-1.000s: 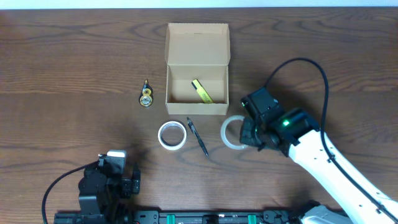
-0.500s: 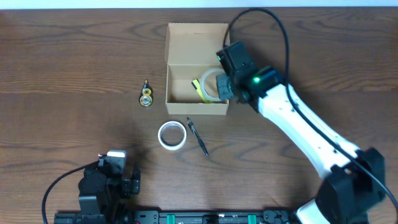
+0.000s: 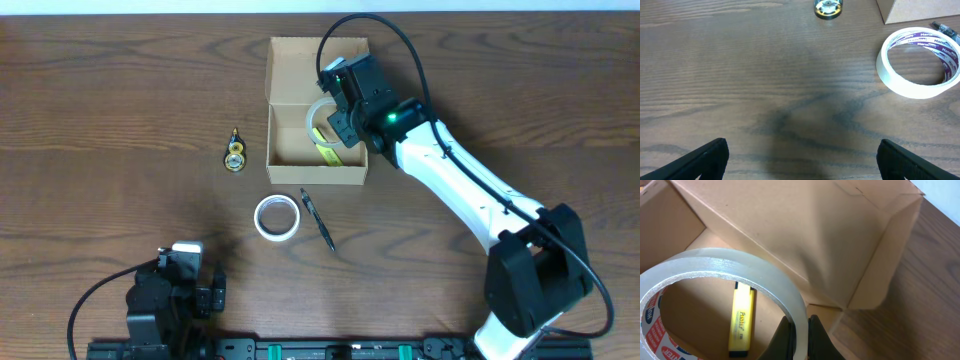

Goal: Pack container
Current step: 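Lift the tape roll into the box and release it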

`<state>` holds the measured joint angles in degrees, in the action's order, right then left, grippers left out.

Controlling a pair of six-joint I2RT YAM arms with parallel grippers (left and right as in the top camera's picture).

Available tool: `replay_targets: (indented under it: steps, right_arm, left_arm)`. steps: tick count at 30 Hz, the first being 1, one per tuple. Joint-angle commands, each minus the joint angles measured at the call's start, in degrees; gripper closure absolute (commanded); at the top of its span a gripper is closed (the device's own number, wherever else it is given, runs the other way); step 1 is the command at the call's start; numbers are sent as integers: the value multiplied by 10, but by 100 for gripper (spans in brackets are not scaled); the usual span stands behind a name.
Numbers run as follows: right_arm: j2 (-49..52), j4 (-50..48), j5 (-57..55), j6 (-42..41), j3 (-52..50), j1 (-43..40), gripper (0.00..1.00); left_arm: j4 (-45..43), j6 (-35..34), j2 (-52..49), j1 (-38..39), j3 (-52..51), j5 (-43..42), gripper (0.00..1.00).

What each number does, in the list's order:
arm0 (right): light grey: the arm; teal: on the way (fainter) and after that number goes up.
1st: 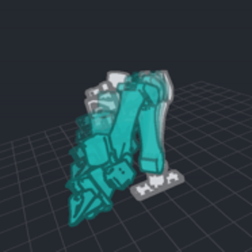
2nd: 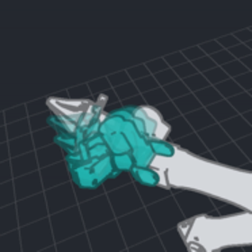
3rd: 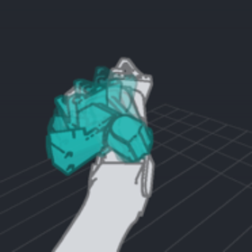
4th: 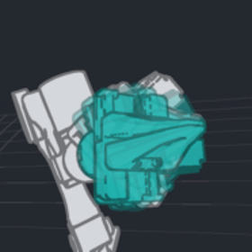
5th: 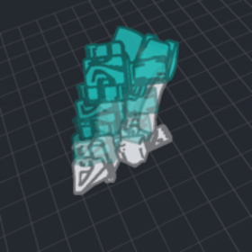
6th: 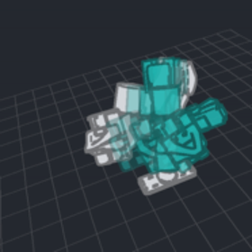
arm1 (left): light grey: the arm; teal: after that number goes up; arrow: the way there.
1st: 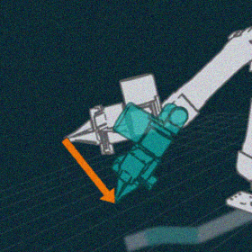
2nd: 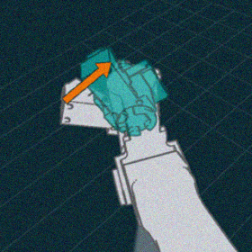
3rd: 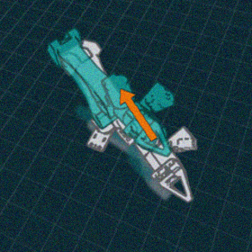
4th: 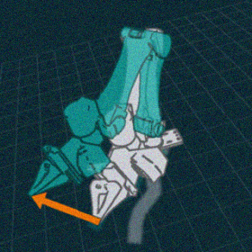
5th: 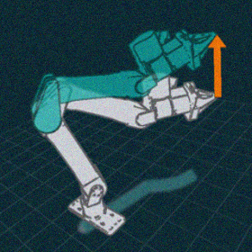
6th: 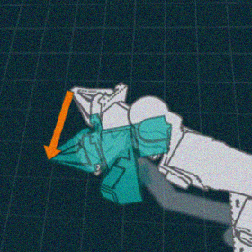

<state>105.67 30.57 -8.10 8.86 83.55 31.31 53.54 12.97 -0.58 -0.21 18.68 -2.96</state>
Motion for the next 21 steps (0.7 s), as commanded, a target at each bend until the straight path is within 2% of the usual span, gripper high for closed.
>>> replay_targets:
  steps: [1,12,21]
  right_arm:
    - [16,0,15,24,12,-5,99]
    - [47,5,24,26,12,-5,99]
    - [60,12,24,26,11,-5,90]
  left_arm:
    - [24,8,3,2,-10,4,4]
    - [24,8,3,2,-10,4,5]
    - [24,8,3,2,-10,4,5]
